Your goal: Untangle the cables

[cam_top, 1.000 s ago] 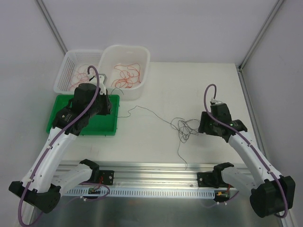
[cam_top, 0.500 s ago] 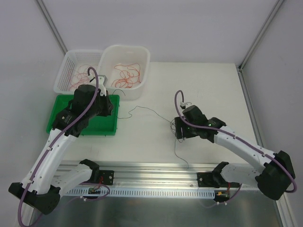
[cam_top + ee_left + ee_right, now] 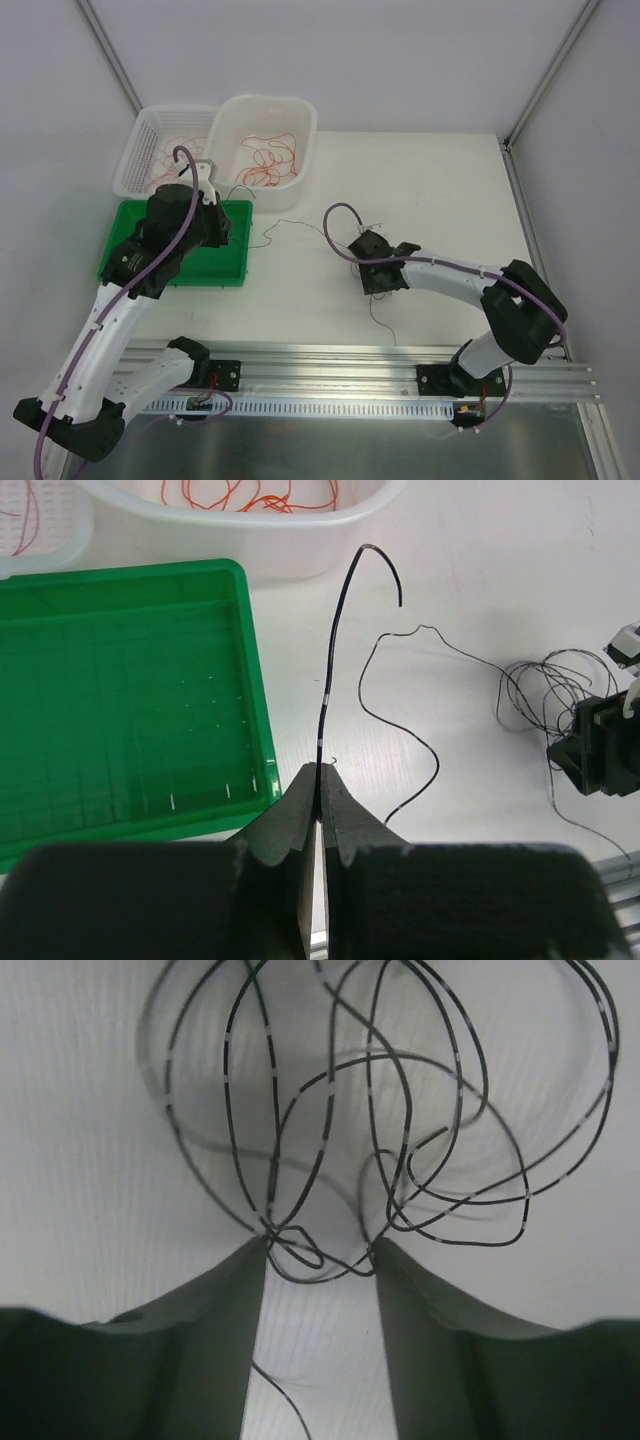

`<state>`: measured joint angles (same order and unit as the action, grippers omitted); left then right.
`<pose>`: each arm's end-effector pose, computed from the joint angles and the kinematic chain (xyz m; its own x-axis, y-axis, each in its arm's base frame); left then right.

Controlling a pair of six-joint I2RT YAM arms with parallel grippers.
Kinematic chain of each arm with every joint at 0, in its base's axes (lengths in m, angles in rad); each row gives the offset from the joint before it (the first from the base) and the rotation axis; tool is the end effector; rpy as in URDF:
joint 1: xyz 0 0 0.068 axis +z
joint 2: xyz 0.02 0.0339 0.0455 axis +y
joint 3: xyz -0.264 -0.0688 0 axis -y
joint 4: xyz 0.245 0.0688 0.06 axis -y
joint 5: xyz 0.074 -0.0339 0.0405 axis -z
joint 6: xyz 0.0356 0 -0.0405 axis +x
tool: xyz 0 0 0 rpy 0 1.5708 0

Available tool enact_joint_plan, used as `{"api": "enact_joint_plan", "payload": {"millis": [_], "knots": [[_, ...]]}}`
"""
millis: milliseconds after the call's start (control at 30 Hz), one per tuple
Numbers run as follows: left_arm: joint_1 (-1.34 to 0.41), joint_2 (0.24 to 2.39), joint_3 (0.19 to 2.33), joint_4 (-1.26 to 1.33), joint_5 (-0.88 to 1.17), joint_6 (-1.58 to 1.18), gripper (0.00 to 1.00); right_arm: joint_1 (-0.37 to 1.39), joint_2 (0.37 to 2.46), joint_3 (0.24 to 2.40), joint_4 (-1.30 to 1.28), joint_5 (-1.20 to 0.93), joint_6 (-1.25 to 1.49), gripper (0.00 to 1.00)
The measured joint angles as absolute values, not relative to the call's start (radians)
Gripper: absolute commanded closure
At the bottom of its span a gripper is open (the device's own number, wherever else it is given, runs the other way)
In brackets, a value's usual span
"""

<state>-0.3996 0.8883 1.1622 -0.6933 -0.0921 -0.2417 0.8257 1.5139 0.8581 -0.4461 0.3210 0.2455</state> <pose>0.1607 -0.0643 0.3978 -0.4384 -0.0736 -0.8957 0.2112 0.9603 -0.1822 0.2011 0.2015 0.1791 -0.7327 -0.4542 -0.5068 -0.4358 0.8851 -0.1632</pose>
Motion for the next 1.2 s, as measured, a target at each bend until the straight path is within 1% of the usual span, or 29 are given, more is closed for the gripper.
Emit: {"api": "enact_joint_plan", "payload": {"millis": [67,100,167,200,233,367,467,533,667,800,900,933,1000,1033,1067,1133,1167,1200], "knots": [[-0.400,0.879,1.162,-0.695,-0.112,-0.238,1.00,0.825,1.541,0.867,-0.443,0.355,0.242,0.62],[-0.400,0.876,1.162,-0.696,-0.119,-0.237,1.00,0.825,1.547,0.870,-0.443,0.367,0.243,0.74],[-0.400,0.871,1.162,-0.698,-0.138,-0.233,1.00,0.818,1.547,0.871,-0.445,0.395,0.234,0.86],[-0.400,0.870,1.162,-0.698,-0.142,-0.232,1.00,0.810,1.543,0.871,-0.447,0.406,0.231,0.98],[-0.400,0.870,1.162,-0.698,-0.144,-0.230,1.00,0.794,1.534,0.870,-0.450,0.413,0.230,0.99],[-0.400,0.877,1.162,-0.698,-0.143,-0.227,1.00,0.710,1.441,0.870,-0.492,0.457,0.210,0.99],[-0.400,0.891,1.154,-0.697,-0.139,-0.228,1.00,0.640,1.288,0.878,-0.564,0.493,0.176,0.99],[-0.400,0.905,1.144,-0.698,-0.134,-0.228,1.00,0.597,1.188,0.920,-0.625,0.507,0.147,0.99],[-0.400,0.945,1.119,-0.695,-0.083,-0.253,1.00,0.553,1.020,1.103,-0.706,0.520,0.052,0.99],[-0.432,0.985,1.085,-0.674,-0.026,-0.286,1.00,0.553,0.925,1.295,-0.723,0.484,-0.035,0.99],[-0.495,1.013,1.029,-0.615,0.005,-0.308,0.87,0.553,0.880,1.366,-0.727,0.425,-0.072,0.99],[-0.519,1.022,1.006,-0.592,0.019,-0.318,0.68,0.553,0.874,1.374,-0.727,0.404,-0.077,0.99],[-0.561,1.040,0.966,-0.548,0.033,-0.334,0.50,0.553,0.870,1.378,-0.730,0.355,-0.086,0.99],[-0.585,1.051,0.947,-0.524,0.045,-0.344,0.43,0.553,0.873,1.378,-0.736,0.328,-0.088,0.99],[-0.607,1.060,0.928,-0.498,0.051,-0.349,0.31,0.553,0.879,1.376,-0.741,0.306,-0.088,0.99],[-0.643,1.073,0.893,-0.448,0.065,-0.354,0.20,0.553,0.886,1.367,-0.743,0.265,-0.087,0.99],[-0.657,1.074,0.875,-0.415,0.080,-0.356,0.11,0.553,0.890,1.358,-0.743,0.243,-0.086,0.99],[-0.667,1.073,0.857,-0.382,0.093,-0.355,0.09,0.553,0.893,1.349,-0.743,0.221,-0.085,0.99]]}}
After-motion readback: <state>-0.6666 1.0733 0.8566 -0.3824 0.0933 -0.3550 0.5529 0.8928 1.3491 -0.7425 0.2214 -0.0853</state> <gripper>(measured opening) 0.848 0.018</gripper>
